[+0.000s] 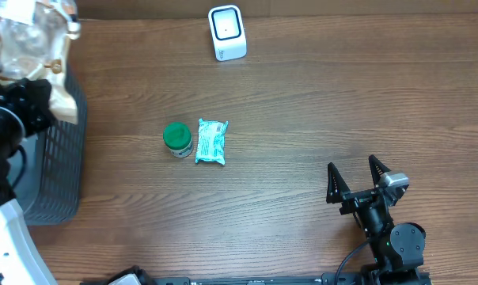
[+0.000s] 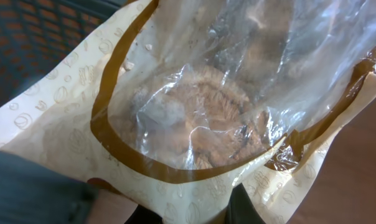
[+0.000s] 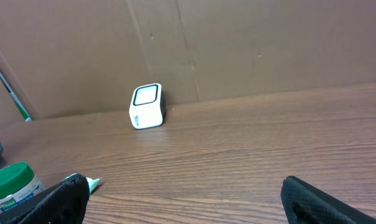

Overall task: Scan the item barcode
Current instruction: 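Carry the bag right and lower it beside the green packet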

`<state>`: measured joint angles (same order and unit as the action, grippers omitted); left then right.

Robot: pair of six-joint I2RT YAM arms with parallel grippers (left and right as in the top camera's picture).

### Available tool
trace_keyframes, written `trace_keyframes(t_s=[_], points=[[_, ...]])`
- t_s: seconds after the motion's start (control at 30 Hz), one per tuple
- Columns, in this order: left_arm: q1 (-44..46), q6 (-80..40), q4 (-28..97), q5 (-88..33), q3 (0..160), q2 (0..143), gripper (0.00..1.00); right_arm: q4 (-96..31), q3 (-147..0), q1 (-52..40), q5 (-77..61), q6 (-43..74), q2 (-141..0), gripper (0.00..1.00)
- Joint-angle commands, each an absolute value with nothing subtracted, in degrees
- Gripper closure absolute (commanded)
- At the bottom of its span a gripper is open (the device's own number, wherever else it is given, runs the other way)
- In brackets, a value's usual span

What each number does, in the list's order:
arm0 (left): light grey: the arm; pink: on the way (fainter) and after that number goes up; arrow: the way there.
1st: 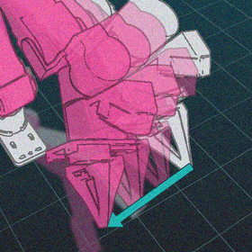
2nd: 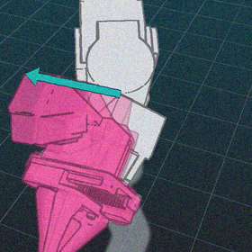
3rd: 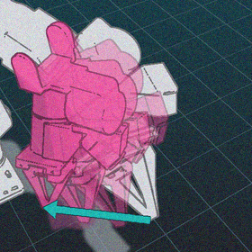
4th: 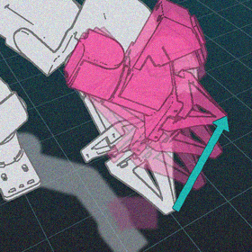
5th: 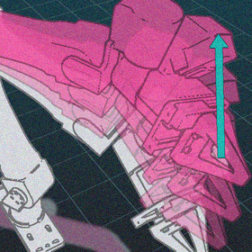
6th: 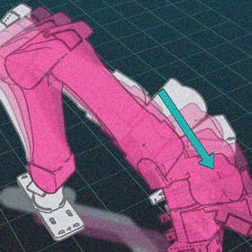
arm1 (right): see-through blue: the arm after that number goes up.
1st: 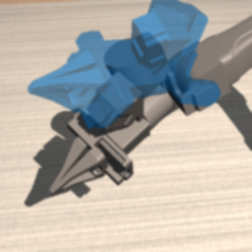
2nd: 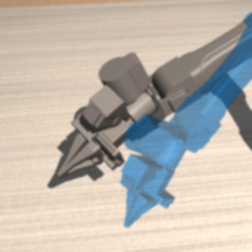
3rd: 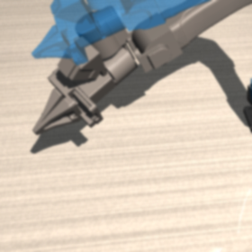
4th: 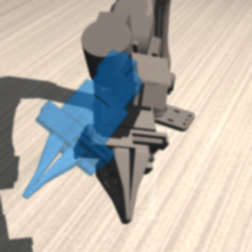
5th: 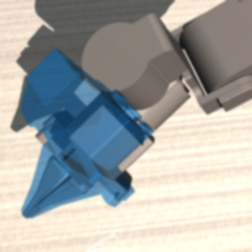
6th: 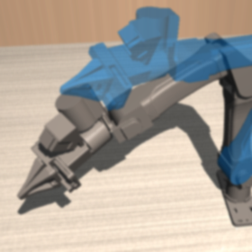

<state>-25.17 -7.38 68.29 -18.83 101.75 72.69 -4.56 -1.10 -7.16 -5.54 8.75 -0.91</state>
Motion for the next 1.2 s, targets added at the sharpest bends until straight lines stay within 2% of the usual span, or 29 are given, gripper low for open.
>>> trace_keyframes(t_s=[0.0, 0.2, 0.43, 0.77, 0.9, 1.0, 1.17], points=[[-19.81, -7.94, 71.29, -19.99, 102.59, 72.75, 0.96, -4.32, -0.47, -7.01, -5.06, 8.49, -0.71, 0.00], [-8.47, -7.92, 71.96, -19.97, 96.77, 75.02, 0.96, -4.29, -0.47, -7.01, -5.04, 8.49, -0.71, 0.00], [5.58, -12.69, 66.26, -19.73, 84.73, 79.83, 0.96, -4.32, -0.47, -7.01, -5.06, 8.49, -0.71, 0.00], [22.22, -43.79, 52.31, -16.95, 75.48, 89.91, 0.96, -4.32, -0.47, -7.01, -5.06, 8.49, -0.71, 0.00], [27.00, -65.67, 52.38, -10.35, 75.42, 95.11, 0.96, -4.32, -0.47, -7.01, -5.06, 8.49, -0.71, 0.00], [28.86, -78.63, 52.40, -9.85, 75.35, 98.98, 0.96, -4.32, -0.47, -7.01, -5.06, 8.49, -0.71, 0.00], [30.92, -84.90, 49.08, -10.20, 75.35, 105.01, 0.96, -4.32, -0.47, -7.01, -5.04, 8.49, -0.71, 0.00]])
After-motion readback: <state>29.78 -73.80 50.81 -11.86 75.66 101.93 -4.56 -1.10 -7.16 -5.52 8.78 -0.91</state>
